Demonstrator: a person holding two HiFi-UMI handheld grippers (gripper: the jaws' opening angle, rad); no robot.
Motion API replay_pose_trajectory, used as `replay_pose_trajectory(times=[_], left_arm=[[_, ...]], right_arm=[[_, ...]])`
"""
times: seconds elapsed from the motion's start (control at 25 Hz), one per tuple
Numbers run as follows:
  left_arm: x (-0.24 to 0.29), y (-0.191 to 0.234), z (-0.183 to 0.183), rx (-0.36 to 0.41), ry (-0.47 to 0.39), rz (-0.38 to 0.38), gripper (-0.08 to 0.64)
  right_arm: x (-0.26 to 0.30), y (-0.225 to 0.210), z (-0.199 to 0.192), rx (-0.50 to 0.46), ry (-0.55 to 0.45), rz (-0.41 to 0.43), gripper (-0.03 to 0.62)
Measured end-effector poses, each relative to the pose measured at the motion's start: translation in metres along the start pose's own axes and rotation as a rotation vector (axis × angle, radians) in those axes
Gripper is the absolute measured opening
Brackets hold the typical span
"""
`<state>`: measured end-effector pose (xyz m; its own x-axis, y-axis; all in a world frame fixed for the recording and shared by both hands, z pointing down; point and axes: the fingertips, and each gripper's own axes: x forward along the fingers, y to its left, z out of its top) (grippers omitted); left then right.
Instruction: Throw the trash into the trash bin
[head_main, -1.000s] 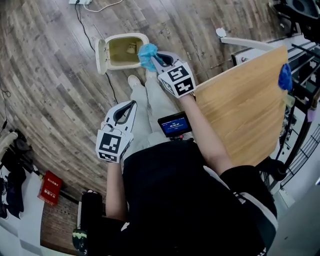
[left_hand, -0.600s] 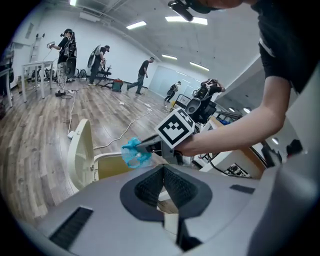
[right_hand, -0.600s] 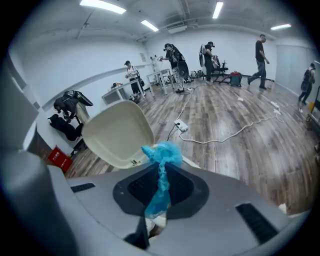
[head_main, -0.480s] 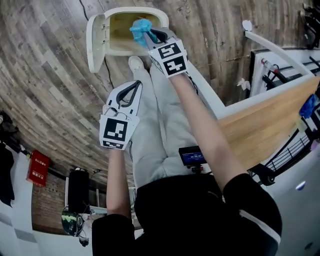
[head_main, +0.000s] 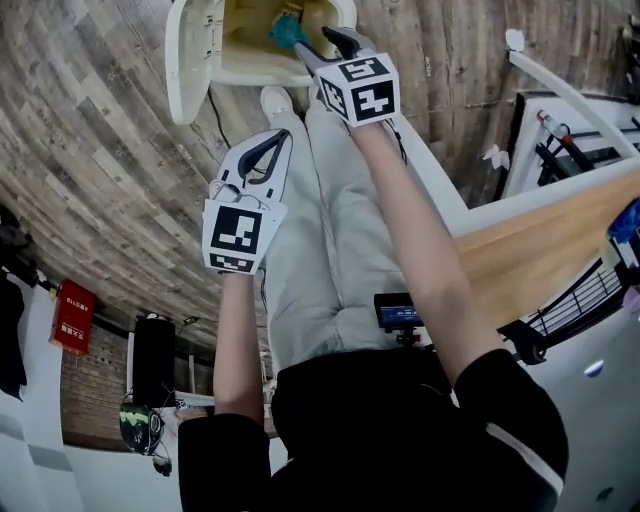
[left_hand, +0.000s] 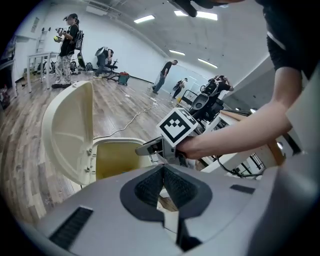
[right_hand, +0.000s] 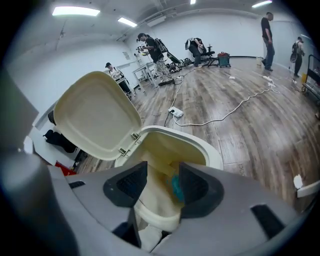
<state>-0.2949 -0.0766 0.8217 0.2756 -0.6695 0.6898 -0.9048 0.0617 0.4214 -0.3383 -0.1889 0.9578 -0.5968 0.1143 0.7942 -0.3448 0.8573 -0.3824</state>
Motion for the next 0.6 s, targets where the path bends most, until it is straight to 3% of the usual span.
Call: replay_pose_trajectory(times=[0.08, 0.24, 0.4, 0.6], left_arm=[[-0.003, -0.004, 0.001, 0.007, 0.002, -0.005, 0.008], [-0.031, -0.019, 0.014, 0.029, 0.000, -0.010, 0.008], [-0.081, -0.039, 0.037, 0.054, -0.025, -0.003, 0.008], [-0.153, -0.036, 0.110, 0.179, -0.129, 0.041, 0.008]], right_arm=[[-0.016, 0.002, 0.004, 0.004, -0.001, 0.001, 0.184], [-0.066, 0.020, 0.026, -0.069, -0.038, -0.033, 0.030], [-0.133, 0.064, 0.073, -0.055, -0.175, 0.041, 0.003], [-0.215, 0.126, 0.167, -0.183, -0.352, 0.120, -0.002]])
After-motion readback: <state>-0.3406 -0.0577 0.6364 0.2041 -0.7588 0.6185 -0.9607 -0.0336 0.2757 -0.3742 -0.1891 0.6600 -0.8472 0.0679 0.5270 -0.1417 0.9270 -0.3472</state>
